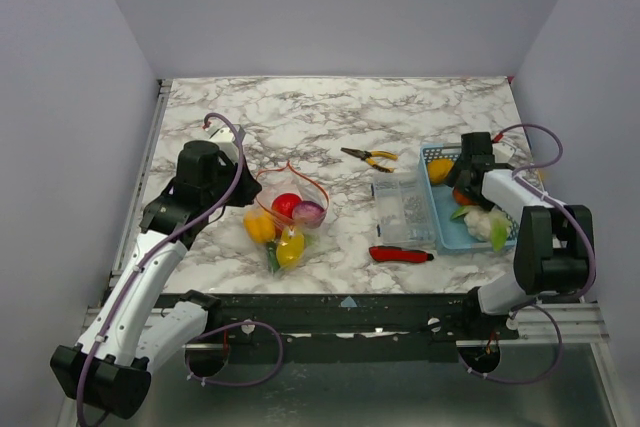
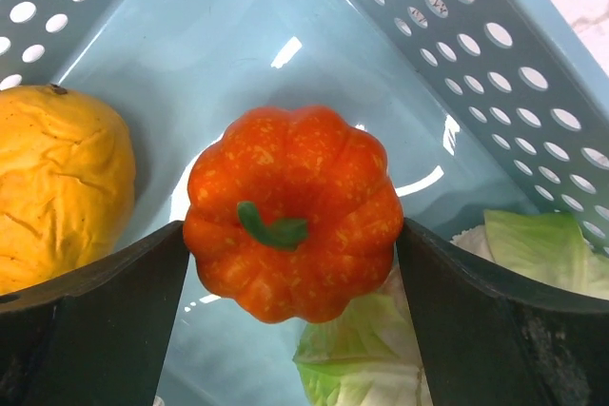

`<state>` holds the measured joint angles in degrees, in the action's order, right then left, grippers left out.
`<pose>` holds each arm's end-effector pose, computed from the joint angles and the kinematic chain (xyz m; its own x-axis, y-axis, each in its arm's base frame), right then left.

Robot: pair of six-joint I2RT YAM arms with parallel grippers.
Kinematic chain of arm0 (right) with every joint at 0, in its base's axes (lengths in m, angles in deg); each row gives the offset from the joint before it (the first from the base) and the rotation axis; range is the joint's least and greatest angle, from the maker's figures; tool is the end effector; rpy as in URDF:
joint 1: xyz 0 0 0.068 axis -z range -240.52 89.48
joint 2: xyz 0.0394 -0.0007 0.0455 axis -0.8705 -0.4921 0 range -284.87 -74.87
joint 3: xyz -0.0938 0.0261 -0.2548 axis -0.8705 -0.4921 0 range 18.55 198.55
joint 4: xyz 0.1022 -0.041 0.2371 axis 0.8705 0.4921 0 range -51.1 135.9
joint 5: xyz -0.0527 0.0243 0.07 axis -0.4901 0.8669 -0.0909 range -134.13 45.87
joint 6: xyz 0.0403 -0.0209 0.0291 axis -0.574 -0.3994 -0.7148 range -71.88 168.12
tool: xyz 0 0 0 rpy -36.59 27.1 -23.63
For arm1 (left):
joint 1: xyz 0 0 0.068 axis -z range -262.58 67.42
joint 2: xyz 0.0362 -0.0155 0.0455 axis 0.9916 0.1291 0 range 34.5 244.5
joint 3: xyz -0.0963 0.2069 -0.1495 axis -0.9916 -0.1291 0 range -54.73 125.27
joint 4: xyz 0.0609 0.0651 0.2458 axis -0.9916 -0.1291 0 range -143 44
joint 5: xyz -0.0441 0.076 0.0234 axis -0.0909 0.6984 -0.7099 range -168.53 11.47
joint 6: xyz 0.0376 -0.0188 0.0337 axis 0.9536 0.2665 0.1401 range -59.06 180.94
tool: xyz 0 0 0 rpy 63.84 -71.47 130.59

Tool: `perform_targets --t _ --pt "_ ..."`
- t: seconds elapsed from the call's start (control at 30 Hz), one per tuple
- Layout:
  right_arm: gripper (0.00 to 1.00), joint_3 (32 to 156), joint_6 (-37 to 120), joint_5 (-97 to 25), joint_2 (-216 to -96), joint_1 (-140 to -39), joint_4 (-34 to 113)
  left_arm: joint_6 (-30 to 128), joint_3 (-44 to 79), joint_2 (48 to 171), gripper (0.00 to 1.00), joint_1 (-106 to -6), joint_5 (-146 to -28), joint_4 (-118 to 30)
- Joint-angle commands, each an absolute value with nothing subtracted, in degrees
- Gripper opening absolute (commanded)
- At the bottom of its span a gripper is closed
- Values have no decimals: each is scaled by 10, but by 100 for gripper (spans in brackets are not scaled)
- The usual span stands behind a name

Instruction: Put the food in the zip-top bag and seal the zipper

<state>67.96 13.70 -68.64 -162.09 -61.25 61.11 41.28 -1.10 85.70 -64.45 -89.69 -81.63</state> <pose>0.2908 -0.0110 0.1822 -0.6040 0.5066 -0.6153 0.6510 0.7590 -0.0140 0.1766 -0.0651 0.3300 -0.6446 -0.1362 -0.7523 0.2574 0.8879 -0.3814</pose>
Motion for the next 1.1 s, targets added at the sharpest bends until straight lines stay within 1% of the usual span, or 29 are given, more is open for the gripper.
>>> perform_targets --t 0.0,0.07,0.13,0.23,0.37,0.5,0.7,0.83,0.9,1.07 --pt "90 660 132 -681 -1646 -609 585 418 -16 857 0 -642 -897 -809" --pt "88 662 136 -682 -1654 -609 581 417 -16 857 0 -642 -902 -808" --pt "84 672 144 -681 -1660 -609 583 417 -16 860 0 -641 -903 -808" --pt "72 686 153 -673 -1649 -609 595 416 -14 865 0 -641 -908 -808" --pt "62 688 157 -662 -1601 -609 605 417 -16 864 0 -641 -900 -811" --pt "56 689 160 -645 -1546 -609 616 417 -14 863 0 -641 -903 -809" --pt "50 714 179 -603 -1494 -609 639 417 -12 868 0 -641 -905 -810" --pt "45 708 191 -500 -1450 -609 629 418 -15 864 0 -641 -899 -811" --pt "45 693 197 -405 -1419 -609 605 418 -13 863 0 -641 -902 -810" --pt "44 696 199 -242 -1362 -611 574 417 -11 868 0 -641 -907 -811"
